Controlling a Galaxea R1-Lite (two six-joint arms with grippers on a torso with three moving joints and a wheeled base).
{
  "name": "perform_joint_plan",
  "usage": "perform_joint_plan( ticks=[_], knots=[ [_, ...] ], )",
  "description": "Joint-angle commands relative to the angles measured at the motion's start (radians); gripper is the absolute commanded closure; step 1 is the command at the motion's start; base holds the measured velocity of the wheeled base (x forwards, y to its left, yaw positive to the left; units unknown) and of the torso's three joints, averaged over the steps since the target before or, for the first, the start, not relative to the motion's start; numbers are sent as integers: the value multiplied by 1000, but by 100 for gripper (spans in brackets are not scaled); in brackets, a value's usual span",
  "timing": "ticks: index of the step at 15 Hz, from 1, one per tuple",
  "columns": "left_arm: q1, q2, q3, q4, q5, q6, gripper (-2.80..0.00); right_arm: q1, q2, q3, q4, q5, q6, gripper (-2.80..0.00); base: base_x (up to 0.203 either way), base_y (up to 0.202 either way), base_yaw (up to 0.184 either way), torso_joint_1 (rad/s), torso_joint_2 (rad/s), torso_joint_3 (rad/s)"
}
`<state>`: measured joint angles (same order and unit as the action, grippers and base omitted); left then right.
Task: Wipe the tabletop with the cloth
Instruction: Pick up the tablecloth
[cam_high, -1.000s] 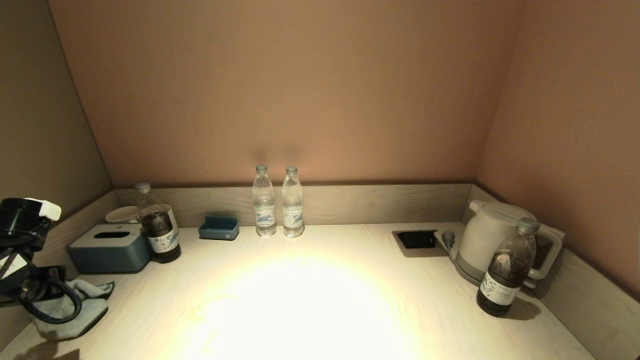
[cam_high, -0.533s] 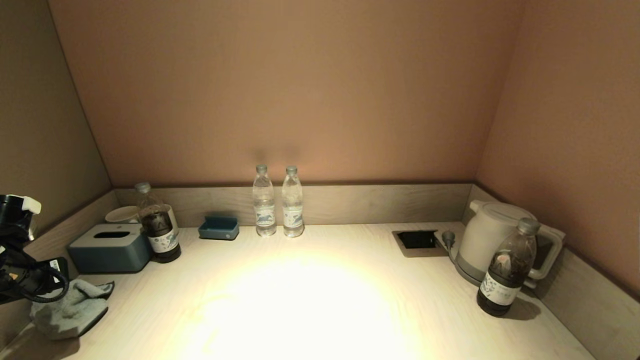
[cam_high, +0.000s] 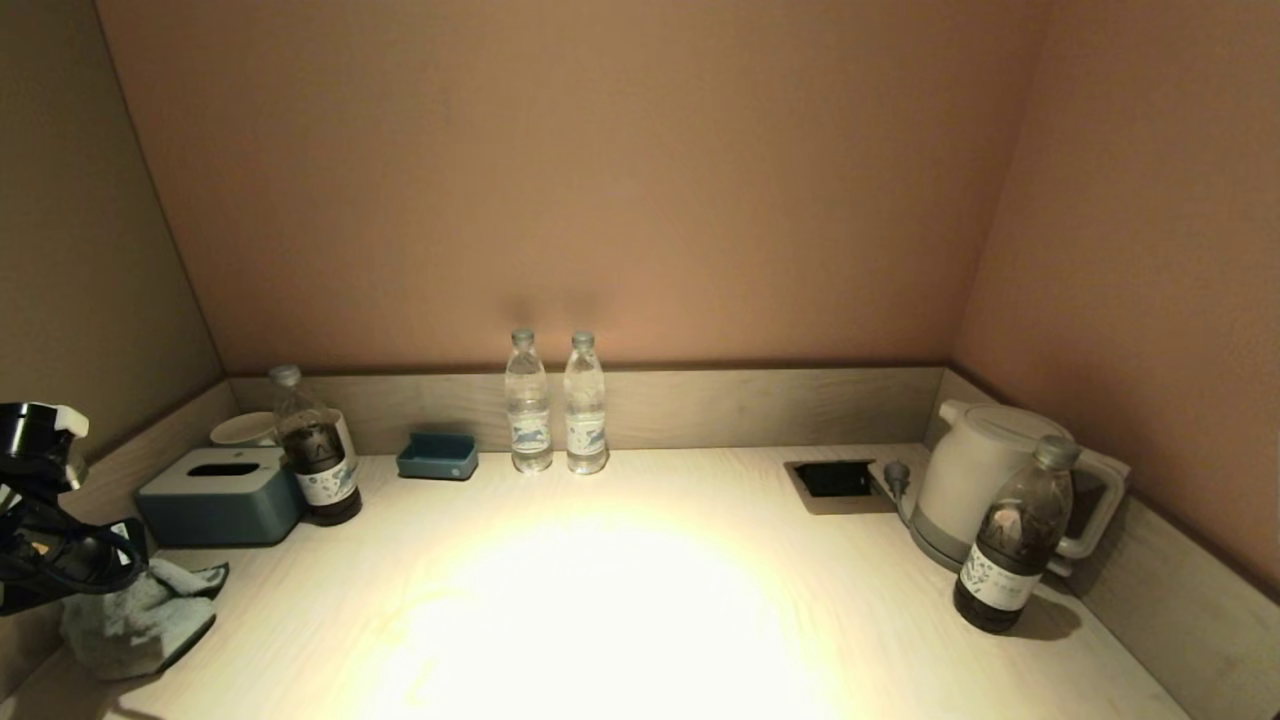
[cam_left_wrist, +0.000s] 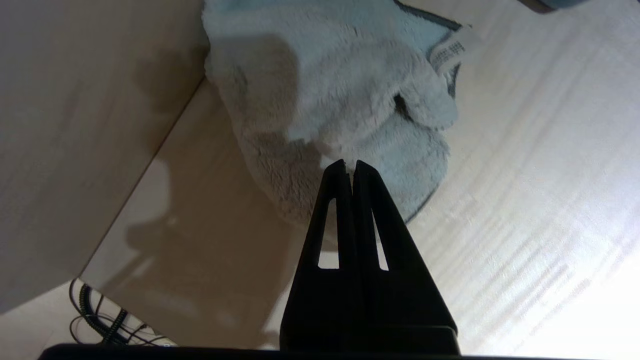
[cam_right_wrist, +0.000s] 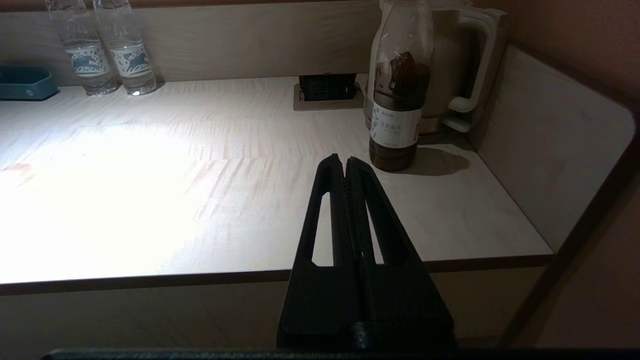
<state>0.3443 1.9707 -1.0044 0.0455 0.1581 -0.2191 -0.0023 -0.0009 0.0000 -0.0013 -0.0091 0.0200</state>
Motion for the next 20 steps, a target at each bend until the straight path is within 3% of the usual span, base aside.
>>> perform_joint_plan(
  ticks=[1, 2, 20],
  knots=[
    [1, 33, -14, 0, 1, -2, -141, 0, 1, 0, 0, 0, 0, 0, 0, 0, 0, 0, 0, 0],
    [1, 40, -21, 0, 1, -2, -280, 1, 1, 0, -1, 0, 0, 0, 0, 0, 0, 0, 0, 0],
    [0, 207, -136, -3, -5, -11, -280, 0, 1, 0, 0, 0, 0, 0, 0, 0, 0, 0, 0, 0]
  ],
)
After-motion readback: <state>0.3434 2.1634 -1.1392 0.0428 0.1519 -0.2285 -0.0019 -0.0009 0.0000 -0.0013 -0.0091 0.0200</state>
